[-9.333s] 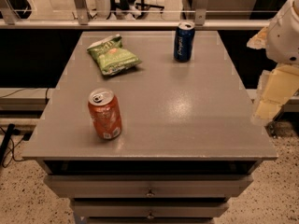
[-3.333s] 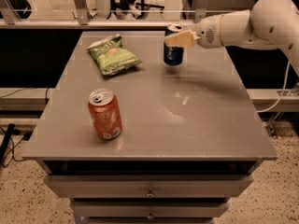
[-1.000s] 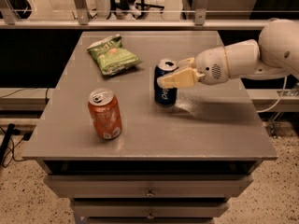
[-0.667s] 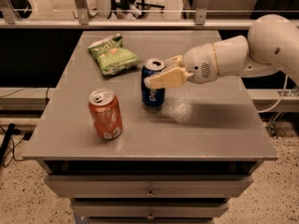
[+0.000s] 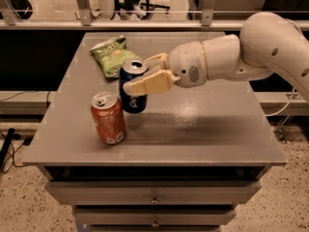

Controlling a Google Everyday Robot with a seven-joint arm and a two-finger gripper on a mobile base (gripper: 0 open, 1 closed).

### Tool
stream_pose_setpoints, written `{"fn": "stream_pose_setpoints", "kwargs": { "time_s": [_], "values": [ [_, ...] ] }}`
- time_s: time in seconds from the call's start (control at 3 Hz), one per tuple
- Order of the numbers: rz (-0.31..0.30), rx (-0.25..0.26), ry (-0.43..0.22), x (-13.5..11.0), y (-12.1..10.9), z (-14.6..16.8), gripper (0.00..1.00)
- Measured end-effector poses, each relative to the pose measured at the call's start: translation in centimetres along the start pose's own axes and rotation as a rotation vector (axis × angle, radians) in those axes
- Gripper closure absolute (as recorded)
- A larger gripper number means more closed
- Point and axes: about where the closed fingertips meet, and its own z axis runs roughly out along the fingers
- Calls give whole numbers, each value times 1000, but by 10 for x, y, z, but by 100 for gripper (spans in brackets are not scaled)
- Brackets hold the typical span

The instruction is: Move pepsi can near coke can

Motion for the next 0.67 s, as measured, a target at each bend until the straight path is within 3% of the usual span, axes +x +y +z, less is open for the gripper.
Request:
{"fn": "stream_pose_setpoints", "kwargs": {
  "time_s": [0.33,0.67],
  "values": [
    [7,-5,-1,9,3,1,26],
    [30,-12,9,23,0,-4,50]
  ]
}}
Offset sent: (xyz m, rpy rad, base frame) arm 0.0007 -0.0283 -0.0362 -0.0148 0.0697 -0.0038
